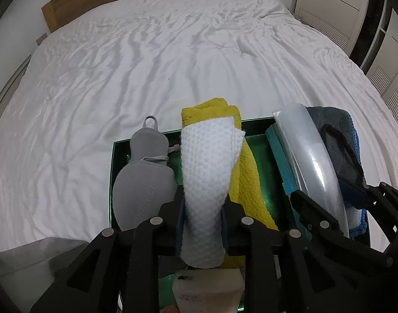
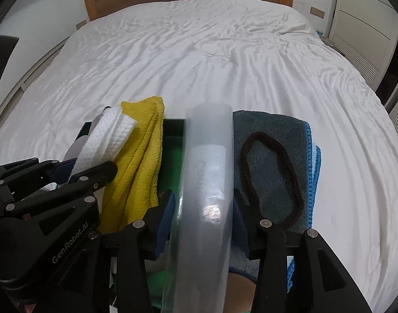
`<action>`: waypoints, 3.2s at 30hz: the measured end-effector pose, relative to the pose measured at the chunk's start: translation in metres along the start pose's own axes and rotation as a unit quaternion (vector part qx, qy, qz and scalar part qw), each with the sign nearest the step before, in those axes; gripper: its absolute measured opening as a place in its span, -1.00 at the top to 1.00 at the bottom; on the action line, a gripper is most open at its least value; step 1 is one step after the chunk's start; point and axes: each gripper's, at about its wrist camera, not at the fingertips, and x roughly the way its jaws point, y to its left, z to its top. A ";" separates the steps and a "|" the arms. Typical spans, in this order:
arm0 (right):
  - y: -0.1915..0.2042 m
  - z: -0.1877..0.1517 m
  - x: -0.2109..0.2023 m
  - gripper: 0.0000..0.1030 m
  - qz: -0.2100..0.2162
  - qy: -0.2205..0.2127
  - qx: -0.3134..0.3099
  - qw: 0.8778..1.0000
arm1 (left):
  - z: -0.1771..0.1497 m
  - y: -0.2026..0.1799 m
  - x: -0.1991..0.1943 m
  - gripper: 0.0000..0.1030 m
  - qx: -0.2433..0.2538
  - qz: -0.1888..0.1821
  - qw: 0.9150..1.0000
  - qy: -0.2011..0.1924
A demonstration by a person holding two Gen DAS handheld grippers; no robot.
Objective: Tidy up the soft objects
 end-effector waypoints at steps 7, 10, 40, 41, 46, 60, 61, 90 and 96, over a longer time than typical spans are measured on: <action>-0.005 0.000 -0.011 0.10 -0.005 -0.002 -0.002 1.000 | 0.001 0.002 -0.008 0.08 -0.004 0.011 1.000 -0.007; -0.007 0.001 -0.016 0.04 -0.002 -0.002 0.002 1.000 | 0.003 0.005 -0.012 -0.01 -0.009 0.016 1.000 -0.009; -0.008 -0.004 -0.050 -0.26 -0.019 -0.033 0.019 0.999 | -0.001 0.008 -0.024 -0.15 -0.019 0.033 0.999 -0.027; -0.007 -0.004 -0.052 -0.27 -0.022 -0.034 0.016 0.999 | -0.002 0.007 -0.026 -0.15 -0.019 0.032 0.999 -0.028; -0.008 -0.009 -0.063 -0.38 -0.041 -0.042 0.007 0.998 | -0.006 0.003 -0.033 -0.34 -0.024 0.032 0.998 -0.038; -0.010 -0.056 -0.140 -0.57 -0.118 -0.060 -0.004 0.991 | -0.051 -0.020 -0.107 -0.70 0.008 -0.014 0.998 -0.064; -0.009 -0.064 -0.149 -0.57 -0.123 -0.057 -0.004 0.991 | -0.061 -0.021 -0.121 -0.70 0.014 -0.023 0.997 -0.068; 0.252 -0.190 -0.523 -0.70 -0.136 -0.032 -0.008 0.990 | -0.211 0.157 -0.431 -0.90 0.103 -0.106 0.983 -0.109; 0.286 -0.197 -0.554 -0.70 -0.115 -0.032 -0.019 0.993 | -0.211 0.174 -0.442 -0.90 0.100 -0.086 0.985 -0.113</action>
